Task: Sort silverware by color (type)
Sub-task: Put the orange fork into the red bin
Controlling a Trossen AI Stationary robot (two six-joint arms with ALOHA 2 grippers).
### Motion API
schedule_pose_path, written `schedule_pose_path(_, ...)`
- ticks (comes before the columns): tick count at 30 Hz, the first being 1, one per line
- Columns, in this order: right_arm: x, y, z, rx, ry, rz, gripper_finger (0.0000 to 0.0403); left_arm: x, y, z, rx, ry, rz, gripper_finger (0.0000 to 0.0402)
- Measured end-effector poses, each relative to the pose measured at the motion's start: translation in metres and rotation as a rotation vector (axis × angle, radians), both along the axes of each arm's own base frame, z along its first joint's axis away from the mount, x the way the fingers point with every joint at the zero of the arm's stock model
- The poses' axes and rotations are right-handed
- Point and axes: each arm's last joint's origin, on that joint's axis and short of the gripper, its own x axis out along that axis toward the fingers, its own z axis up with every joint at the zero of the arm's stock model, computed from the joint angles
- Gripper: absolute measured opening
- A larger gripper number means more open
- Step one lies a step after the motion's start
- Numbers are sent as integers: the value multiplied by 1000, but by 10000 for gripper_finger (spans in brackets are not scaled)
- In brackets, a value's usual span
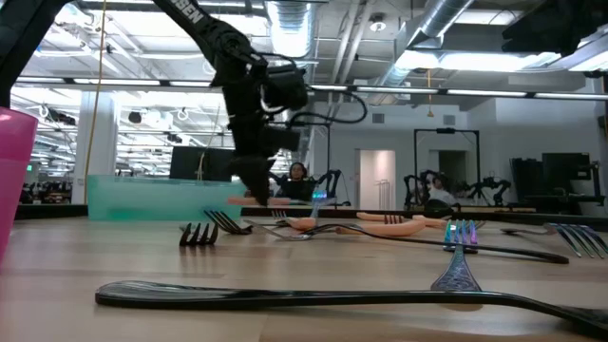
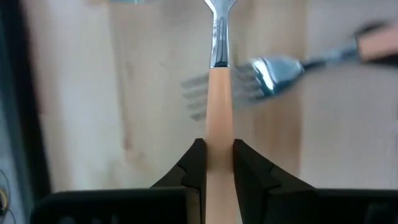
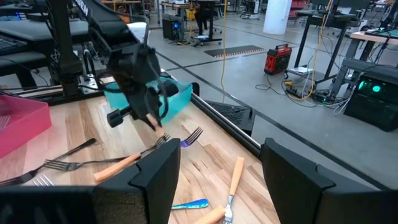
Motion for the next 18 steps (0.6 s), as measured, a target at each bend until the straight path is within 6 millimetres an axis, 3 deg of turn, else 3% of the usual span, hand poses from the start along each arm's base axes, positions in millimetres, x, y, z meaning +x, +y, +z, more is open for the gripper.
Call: schedule_pose_path(18, 0, 0, 0, 1, 0, 0, 242, 43, -8, 86, 306, -136, -24, 32)
